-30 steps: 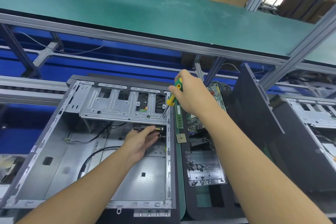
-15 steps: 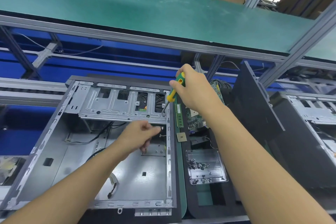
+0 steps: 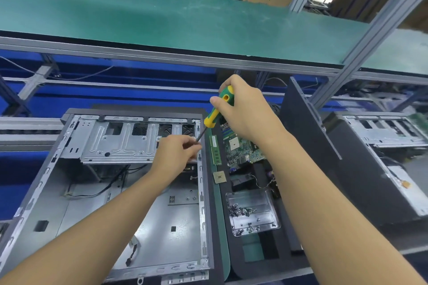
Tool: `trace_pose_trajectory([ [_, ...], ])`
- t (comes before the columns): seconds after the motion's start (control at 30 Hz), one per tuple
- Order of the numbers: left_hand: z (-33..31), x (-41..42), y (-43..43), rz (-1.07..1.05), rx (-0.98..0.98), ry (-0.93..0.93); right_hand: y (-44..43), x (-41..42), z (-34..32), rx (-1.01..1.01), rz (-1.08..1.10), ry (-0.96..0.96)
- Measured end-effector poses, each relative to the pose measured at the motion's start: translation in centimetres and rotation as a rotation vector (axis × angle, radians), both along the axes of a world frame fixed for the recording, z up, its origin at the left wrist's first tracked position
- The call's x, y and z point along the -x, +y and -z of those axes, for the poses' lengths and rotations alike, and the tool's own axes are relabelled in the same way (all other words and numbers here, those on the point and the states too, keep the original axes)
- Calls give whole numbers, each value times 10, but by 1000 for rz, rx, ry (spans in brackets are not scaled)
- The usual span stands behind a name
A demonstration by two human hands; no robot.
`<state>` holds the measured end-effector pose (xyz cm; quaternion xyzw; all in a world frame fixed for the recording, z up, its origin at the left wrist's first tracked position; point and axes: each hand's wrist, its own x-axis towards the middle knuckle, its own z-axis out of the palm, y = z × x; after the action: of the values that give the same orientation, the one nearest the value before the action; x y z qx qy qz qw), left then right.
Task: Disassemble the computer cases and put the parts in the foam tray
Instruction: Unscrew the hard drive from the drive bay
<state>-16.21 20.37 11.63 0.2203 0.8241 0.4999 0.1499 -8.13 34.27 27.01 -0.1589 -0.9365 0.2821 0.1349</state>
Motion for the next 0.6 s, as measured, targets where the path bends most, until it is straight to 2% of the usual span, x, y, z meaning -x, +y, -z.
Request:
trace_pose_trajectory([
  [0.1, -1, -2, 10, 106, 92, 46, 14, -13, -2, -10, 49, 15],
  [0.3, -5, -30, 70, 561, 477, 483, 49, -53, 6, -41, 201, 2],
  [0.33, -4, -39, 82, 634, 510, 484, 54, -61, 8, -26, 227, -4],
  [0.47, 17, -77, 121, 892, 631, 294, 71, -92, 18, -32, 301, -46],
  [0.6, 46, -98, 148, 916, 806, 266, 81, -116, 29, -21, 358, -82],
])
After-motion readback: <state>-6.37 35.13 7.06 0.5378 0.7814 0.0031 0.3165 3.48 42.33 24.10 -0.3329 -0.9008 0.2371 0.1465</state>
